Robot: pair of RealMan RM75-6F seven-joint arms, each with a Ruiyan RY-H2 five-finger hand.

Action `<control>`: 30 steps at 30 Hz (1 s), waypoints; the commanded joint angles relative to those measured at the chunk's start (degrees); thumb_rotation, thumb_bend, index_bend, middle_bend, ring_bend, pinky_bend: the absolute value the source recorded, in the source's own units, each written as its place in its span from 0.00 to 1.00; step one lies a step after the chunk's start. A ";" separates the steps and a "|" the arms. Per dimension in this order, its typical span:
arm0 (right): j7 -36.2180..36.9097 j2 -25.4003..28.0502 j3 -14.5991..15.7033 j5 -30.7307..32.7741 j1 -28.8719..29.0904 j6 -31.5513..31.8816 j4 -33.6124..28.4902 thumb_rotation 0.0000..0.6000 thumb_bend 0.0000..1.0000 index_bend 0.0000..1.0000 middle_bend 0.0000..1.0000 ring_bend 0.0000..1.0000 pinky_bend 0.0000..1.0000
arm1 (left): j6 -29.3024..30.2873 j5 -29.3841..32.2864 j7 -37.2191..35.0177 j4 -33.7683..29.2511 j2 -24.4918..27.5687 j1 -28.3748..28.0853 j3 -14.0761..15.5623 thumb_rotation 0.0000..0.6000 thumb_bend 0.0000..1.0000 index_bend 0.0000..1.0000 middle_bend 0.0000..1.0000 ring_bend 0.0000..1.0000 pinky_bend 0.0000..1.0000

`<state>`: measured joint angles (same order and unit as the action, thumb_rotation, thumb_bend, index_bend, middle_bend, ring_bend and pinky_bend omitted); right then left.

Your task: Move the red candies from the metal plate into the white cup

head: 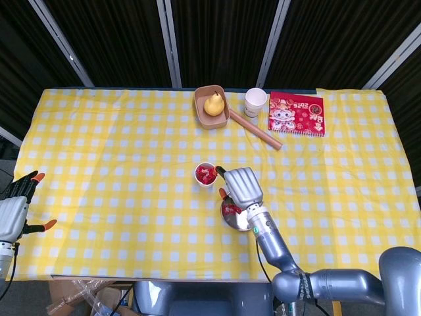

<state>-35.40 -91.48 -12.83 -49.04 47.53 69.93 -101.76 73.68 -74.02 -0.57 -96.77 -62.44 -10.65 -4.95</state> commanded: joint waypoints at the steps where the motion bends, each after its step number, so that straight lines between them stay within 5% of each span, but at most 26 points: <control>1: 0.13 1.74 3.57 -1.38 -2.82 1.25 -1.81 1.00 0.41 0.35 0.94 0.97 1.00 | 0.14 -0.06 0.21 0.05 -0.16 -0.01 -0.01 1.00 0.02 0.07 0.00 0.00 0.00; 12: 1.90 -3.89 7.65 -0.52 -5.84 -1.06 3.24 1.00 0.40 0.35 0.94 0.97 1.00 | 0.88 -0.26 1.04 0.16 -0.80 0.03 -0.09 1.00 0.02 0.07 0.00 0.00 0.00; 30: 3.10 -8.89 4.96 1.29 -6.02 -5.02 12.45 1.00 0.40 0.35 0.94 0.97 1.00 | 0.71 0.06 0.56 0.24 -0.54 0.14 -0.10 1.00 0.02 0.07 0.00 0.00 0.00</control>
<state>-32.58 -100.16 -7.64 -47.51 41.57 65.07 -89.60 74.39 -73.97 -0.01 -96.53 -62.98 -10.50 -5.04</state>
